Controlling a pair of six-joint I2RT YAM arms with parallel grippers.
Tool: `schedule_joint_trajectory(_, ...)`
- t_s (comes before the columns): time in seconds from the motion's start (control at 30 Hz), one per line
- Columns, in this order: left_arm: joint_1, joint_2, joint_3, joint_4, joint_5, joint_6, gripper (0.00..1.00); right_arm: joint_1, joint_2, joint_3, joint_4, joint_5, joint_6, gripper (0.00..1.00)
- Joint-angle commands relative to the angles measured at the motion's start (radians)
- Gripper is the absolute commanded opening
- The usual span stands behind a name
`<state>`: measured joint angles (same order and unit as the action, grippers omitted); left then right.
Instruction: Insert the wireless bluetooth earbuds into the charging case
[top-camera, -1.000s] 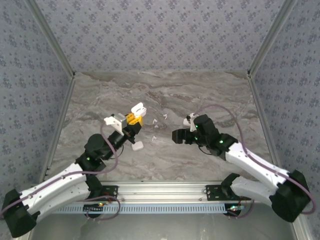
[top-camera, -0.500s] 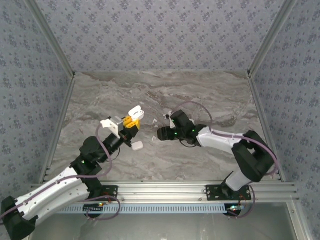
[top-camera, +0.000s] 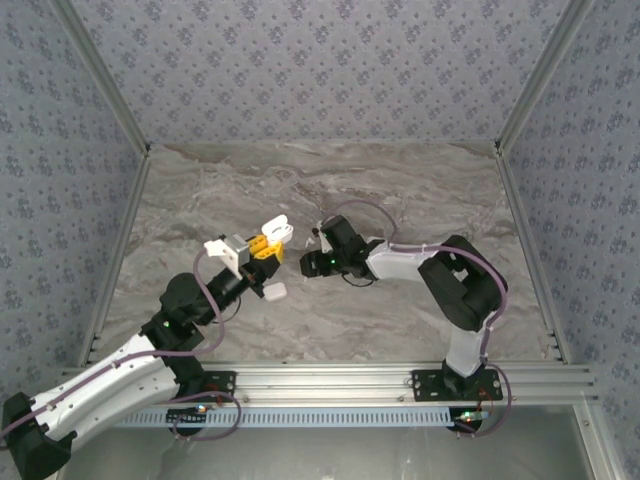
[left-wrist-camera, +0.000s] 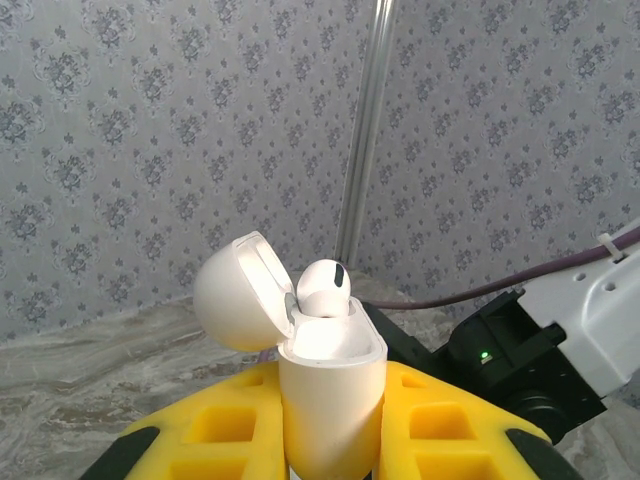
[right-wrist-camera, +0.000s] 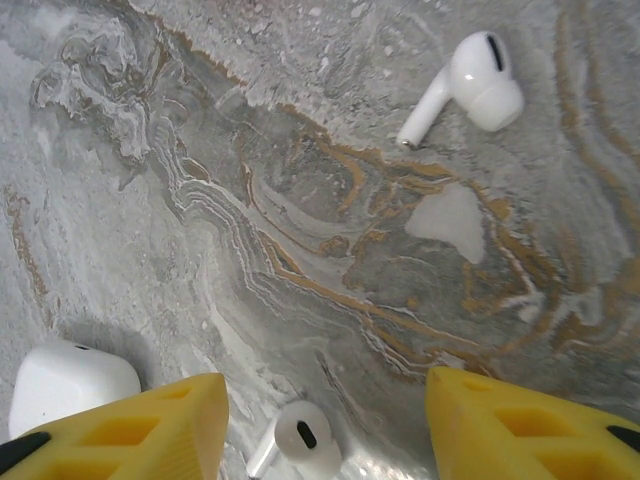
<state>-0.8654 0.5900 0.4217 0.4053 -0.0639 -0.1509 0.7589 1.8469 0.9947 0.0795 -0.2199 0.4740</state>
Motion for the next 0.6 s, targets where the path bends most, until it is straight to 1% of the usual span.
schedule_joint_trajectory(0.0, 0.004, -0.012, 0.014, 0.016, 0.015, -0.004, 0.00, 0.013, 0.038, 0.046, -0.019, -0.031, -0.031, 0.55)
schedule_joint_trajectory(0.3, 0.004, -0.012, 0.012, 0.011, 0.007, -0.006, 0.00, 0.044, 0.057, 0.067, -0.082, -0.029, -0.057, 0.45)
schedule_joint_trajectory(0.57, 0.004, -0.012, 0.012, 0.007, 0.003, -0.007, 0.00, 0.061, 0.041, 0.068, -0.153, 0.001, -0.087, 0.41)
